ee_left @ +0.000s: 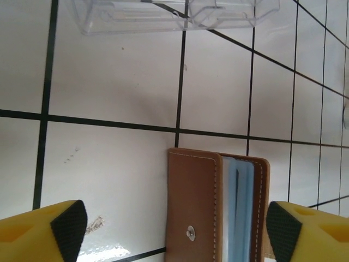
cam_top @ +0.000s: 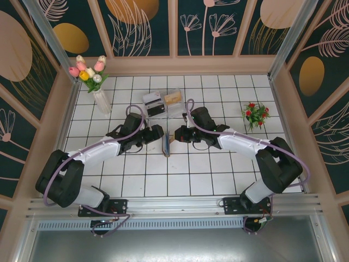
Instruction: Take the credit cards out of the card holder
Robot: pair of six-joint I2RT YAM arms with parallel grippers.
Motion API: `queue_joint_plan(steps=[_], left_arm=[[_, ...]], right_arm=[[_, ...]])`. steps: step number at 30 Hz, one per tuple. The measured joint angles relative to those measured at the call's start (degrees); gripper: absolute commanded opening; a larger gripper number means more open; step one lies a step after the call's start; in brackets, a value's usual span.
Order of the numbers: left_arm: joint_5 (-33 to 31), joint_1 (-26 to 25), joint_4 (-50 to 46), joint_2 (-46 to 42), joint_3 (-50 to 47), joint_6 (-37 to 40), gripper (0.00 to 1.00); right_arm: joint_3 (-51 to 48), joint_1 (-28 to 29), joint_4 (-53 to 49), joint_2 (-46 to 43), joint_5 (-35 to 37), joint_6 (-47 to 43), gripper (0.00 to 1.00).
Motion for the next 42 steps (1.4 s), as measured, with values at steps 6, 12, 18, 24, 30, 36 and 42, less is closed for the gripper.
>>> queue_joint_plan(steps=[6,12,18,24,30,36,42], left_arm=[[3.37,0.00,1.20,2.97,-0.02,0.98,0.61],[4.87,0.00,1.77,4.26,-0.02,1.84,0.51],[5.20,0.00,1.81,5.53,-0.02,2.03,0.46],[5.49,0.00,2.19,5.75,-0.02,2.05,0.47],[8.48,0.00,5.53,5.79,-0.57,1.66,0.56],[10.16,0.00,7.80,5.77,-0.83,0.90,0.62],[10.62,0.00,8.98,4.72,-2.78,0.13,0.51]], right_arm=[[0.52,0.00,-0.07,0.85,0.48,0.00,0.03],[0.57,-0.22,-0.85,0.85,2.60,0.00,0.03],[0.57,-1.25,-2.95,0.87,6.10,0.07,0.02],[0.04,-2.23,-4.26,0.96,9.03,0.46,0.02],[-0.94,-2.51,-4.83,1.49,10.56,1.18,0.02],[-1.55,-2.56,-5.22,1.66,10.78,1.36,0.02],[-1.57,-2.56,-5.84,1.73,11.50,1.36,0.02]])
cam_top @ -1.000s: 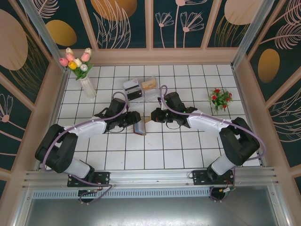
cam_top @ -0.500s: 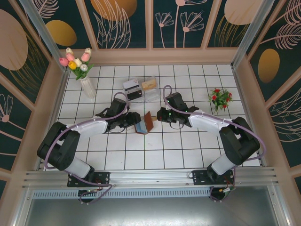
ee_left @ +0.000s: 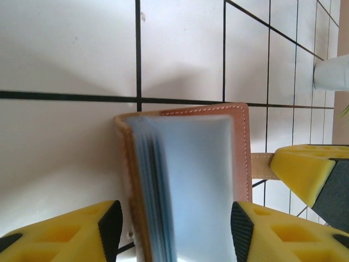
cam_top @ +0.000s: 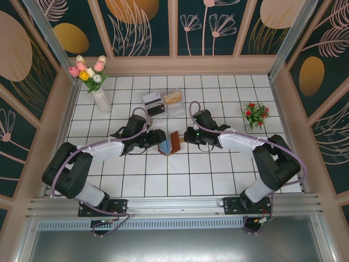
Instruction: Take the credit cards out of the card holder
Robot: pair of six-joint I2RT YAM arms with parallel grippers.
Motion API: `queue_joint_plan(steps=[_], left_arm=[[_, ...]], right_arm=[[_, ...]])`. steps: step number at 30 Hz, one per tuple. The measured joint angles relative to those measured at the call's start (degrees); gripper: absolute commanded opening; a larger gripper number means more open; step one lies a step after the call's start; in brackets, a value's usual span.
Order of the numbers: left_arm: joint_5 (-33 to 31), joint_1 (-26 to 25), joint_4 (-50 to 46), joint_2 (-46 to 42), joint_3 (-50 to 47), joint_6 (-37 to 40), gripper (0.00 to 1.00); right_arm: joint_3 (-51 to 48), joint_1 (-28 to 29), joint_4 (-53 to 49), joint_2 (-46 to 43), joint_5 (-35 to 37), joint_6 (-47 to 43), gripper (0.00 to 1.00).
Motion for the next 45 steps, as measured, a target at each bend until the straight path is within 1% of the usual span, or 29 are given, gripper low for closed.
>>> queue_joint_plan(steps=[7,11,13,16,19,24,28,37,42,45], left_arm=[[-0.07,0.00,0.26,-0.90,-1.14,-0.39,0.35],[0.02,0.00,0.61,-0.90,-1.20,-0.50,0.32],[0.24,0.00,1.01,-0.90,-1.22,-0.48,0.33],[0.59,0.00,1.57,-0.90,-1.22,-0.50,0.40],[0.61,0.00,1.79,-0.90,-1.22,-0.50,0.43],[0.59,0.00,1.77,-0.92,-1.22,-0.46,0.41],[0.59,0.00,1.75,-0.90,-1.22,-0.24,0.42],[0.50,0.00,1.01,-0.35,-1.20,0.81,0.42],[0.57,0.00,0.76,-0.39,-1.18,1.68,0.49],[1.22,0.00,0.96,-0.61,-1.16,1.95,0.56]], right_arm=[[0.00,0.00,-0.33,0.09,0.00,0.00,0.01],[0.00,0.00,-0.42,0.09,0.00,0.00,0.01],[0.00,0.00,-0.52,0.09,0.00,0.00,0.01],[0.00,0.00,-0.52,0.09,0.00,0.02,0.01],[0.00,0.00,-0.52,0.11,-0.02,0.02,0.01],[0.00,0.00,-0.52,0.09,-0.07,0.04,0.01],[0.00,0.00,-0.52,0.11,-0.31,0.17,0.01],[0.00,0.02,0.48,0.09,-3.76,0.15,0.02],[0.00,0.09,1.46,0.04,-5.57,0.02,0.02],[0.02,0.17,1.99,-0.46,-6.43,0.00,0.02]])
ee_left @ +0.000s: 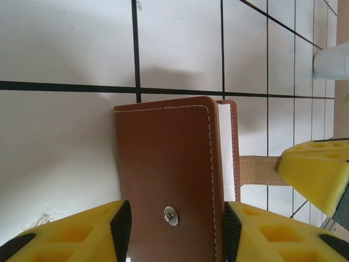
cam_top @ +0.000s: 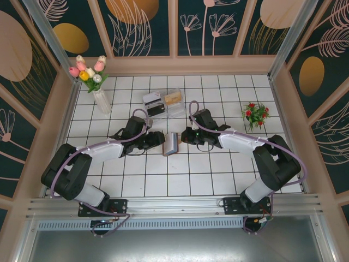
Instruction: Take the credit cards out of the card holder
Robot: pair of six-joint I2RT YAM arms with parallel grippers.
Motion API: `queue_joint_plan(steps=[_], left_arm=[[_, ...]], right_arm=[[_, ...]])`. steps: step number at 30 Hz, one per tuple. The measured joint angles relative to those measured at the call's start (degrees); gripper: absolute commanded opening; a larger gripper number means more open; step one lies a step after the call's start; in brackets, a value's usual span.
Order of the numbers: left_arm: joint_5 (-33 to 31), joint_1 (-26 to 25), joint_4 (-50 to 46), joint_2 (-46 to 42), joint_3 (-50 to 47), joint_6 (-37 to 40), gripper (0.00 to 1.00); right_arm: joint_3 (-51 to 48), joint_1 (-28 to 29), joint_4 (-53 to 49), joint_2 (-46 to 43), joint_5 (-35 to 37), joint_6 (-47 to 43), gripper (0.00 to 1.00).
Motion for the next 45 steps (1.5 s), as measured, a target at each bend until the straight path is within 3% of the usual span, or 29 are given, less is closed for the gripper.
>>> queue_joint_plan(steps=[4,10,16,26,35,45], left_arm=[[1.97,0.00,1.49,-0.09,-0.04,-0.20,0.71],[2.25,-0.04,0.20,0.04,0.46,0.72,0.76],[1.88,-1.07,-2.14,3.21,3.13,2.49,0.88],[-2.23,-3.63,-8.26,6.75,7.41,5.53,0.82],[-4.39,-3.67,-13.11,7.61,9.31,8.02,0.84],[-10.54,-3.67,-17.38,7.93,10.60,9.42,0.72]], right_arm=[[0.22,0.28,0.81,-0.37,-0.79,-0.02,0.02],[0.24,0.55,0.98,-0.39,-1.22,-0.02,0.02],[0.24,0.66,0.98,-0.39,-1.25,-0.02,0.02],[0.24,0.92,1.01,-0.39,-1.25,-0.02,0.02],[0.26,0.92,1.01,-0.44,-1.25,-0.02,0.02],[0.59,0.92,0.83,-0.44,-0.68,-0.09,0.02]])
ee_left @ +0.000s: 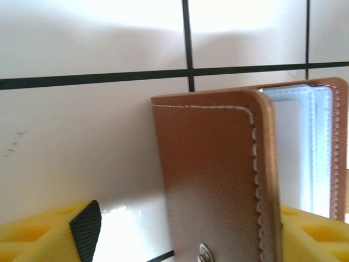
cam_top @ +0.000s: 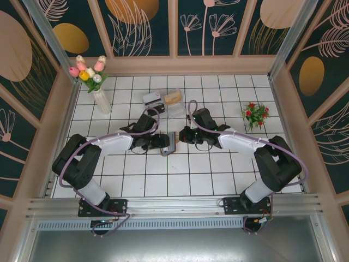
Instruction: Take the credit cards out of the card holder
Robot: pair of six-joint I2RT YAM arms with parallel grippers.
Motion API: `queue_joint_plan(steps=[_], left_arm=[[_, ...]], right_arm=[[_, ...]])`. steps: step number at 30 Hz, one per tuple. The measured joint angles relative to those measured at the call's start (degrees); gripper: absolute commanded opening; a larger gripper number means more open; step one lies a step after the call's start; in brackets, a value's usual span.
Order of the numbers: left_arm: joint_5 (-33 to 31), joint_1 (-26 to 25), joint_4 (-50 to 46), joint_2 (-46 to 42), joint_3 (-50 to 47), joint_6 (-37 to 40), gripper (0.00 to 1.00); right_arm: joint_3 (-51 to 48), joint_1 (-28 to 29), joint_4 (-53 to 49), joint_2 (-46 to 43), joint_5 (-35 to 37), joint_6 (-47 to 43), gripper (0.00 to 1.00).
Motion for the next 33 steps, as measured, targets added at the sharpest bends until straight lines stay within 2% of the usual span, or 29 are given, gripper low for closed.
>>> queue_joint_plan(steps=[7,15,31,33], left_arm=[[-6.60,0.00,-3.08,0.00,1.05,0.00,0.66],[-12.90,0.00,-6.62,0.00,2.03,0.04,0.67],[-16.52,0.00,-9.99,2.86,5.03,1.36,0.61],[-16.81,0.00,-10.10,2.99,5.03,1.36,0.60]], right_arm=[[0.11,0.00,-0.70,0.00,2.21,-0.42,0.02],[0.20,0.00,-1.25,0.00,4.07,-0.44,0.02],[0.20,0.00,-1.77,0.00,5.97,-1.27,0.02],[0.20,0.00,-2.08,0.00,6.36,-1.27,0.10]])
